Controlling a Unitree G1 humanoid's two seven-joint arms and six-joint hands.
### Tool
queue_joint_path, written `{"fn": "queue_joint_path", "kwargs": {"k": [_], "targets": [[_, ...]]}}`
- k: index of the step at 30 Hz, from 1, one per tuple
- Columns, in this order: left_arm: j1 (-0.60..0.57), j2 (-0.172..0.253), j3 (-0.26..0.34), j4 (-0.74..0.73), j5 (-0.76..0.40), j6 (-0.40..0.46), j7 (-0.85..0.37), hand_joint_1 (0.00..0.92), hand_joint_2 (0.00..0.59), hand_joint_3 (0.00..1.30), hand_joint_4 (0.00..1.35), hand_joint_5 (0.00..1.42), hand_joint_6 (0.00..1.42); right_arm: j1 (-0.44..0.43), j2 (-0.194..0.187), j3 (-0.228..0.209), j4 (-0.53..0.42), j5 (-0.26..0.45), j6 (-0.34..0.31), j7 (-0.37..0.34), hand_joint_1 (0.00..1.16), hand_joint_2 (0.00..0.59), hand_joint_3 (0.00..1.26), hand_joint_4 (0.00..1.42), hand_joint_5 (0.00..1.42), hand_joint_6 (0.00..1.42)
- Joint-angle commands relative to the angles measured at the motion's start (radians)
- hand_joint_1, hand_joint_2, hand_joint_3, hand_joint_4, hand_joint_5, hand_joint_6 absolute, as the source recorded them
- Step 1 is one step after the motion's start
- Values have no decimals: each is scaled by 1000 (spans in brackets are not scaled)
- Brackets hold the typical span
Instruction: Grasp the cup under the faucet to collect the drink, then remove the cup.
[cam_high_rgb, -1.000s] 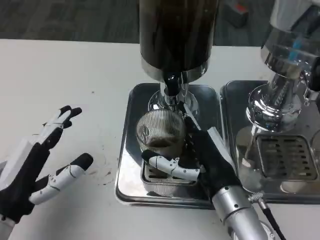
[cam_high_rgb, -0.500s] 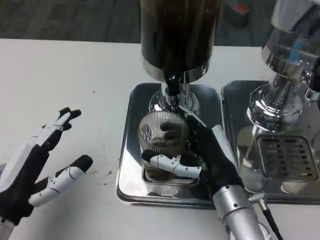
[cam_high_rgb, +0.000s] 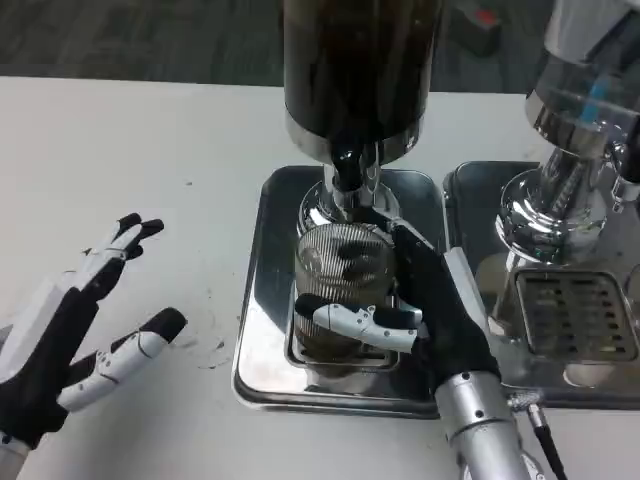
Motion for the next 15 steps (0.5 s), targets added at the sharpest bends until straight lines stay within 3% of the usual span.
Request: {"fn": "queue_joint_path", "kwargs": {"k": [1, 15], "targets": [[-16, 4, -13, 7, -18, 0, 0, 0, 173, 126, 0, 144, 40, 19, 16, -3, -5, -7, -12, -18, 1030, 231, 259, 509, 764, 1112], [-25, 6, -23, 18, -20, -1, 0, 0, 173, 127, 0, 144, 40, 31, 17, 3, -59, -42, -24, -37, 1030, 234, 264, 509, 766, 1144]]}}
